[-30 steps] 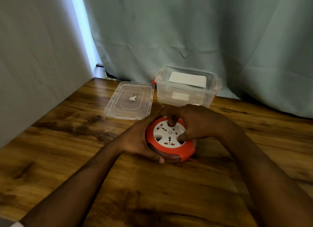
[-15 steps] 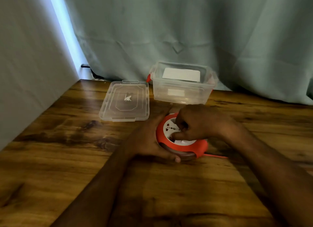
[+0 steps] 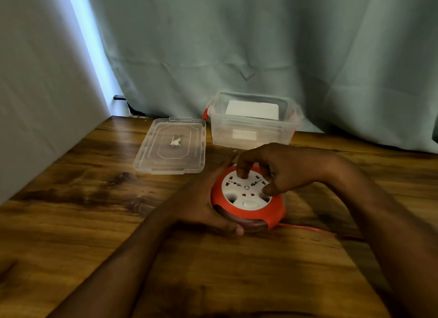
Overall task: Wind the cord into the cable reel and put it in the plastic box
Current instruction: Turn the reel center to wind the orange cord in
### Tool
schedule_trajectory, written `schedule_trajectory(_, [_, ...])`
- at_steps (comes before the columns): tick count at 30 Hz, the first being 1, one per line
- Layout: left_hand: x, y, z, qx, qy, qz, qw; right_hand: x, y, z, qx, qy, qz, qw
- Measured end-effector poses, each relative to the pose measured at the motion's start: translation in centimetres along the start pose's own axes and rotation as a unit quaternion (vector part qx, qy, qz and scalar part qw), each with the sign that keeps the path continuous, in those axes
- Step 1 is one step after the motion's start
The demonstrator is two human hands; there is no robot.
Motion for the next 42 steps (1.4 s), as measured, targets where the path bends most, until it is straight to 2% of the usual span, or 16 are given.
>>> schedule_trajectory(4, [-0.1,0.6,-0.2,-0.002,0.0,0.012,1.0,-0.1,0.1,-0.4,0.007,-0.007,-0.002,1.0])
schedule_trajectory(9, [0.2,0.0,-0.2,0.004,0.007,-0.01,1.0,0.4,0.3,0.3,-0.037,-0.002,0.017,0.999])
schedule_trajectory(13, [0.4,-0.6,-1.1,0.027,-0.022,-0.021,0.999,0.4,0.2,0.0,-0.059,0.019,0.009,0.998])
schedule_trajectory(17, [0.5,-1.3,-1.4,0.041,-0.037,-0.007,0.998,0.4,-0.2,0.0,-0.085,0.031,0.01,0.996])
schedule_trajectory(27, [0.0,-0.9,-1.2,0.034,-0.02,0.022,0.999,0.2,-0.5,0.6,-0.15,0.062,0.013,0.987])
schedule_trajectory(37, [0.1,-0.9,-1.1,0.037,-0.024,0.015,0.999,1.6,-0.5,1.8,-0.098,0.064,0.017,0.993])
schedule_trajectory(42, [0.2,-1.1,-1.1,0.043,-0.022,0.0,0.999,0.4,-0.4,0.0,-0.119,0.067,0.004,0.991])
Point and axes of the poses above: each hand's wrist, its own x-axis towards the middle knuckle, its own z-axis out of the palm, y = z × x, the point moved 4 cm from there along x, towards the middle knuckle, and after that the axes turned 6 degrees about x, right-handed, at the moved point
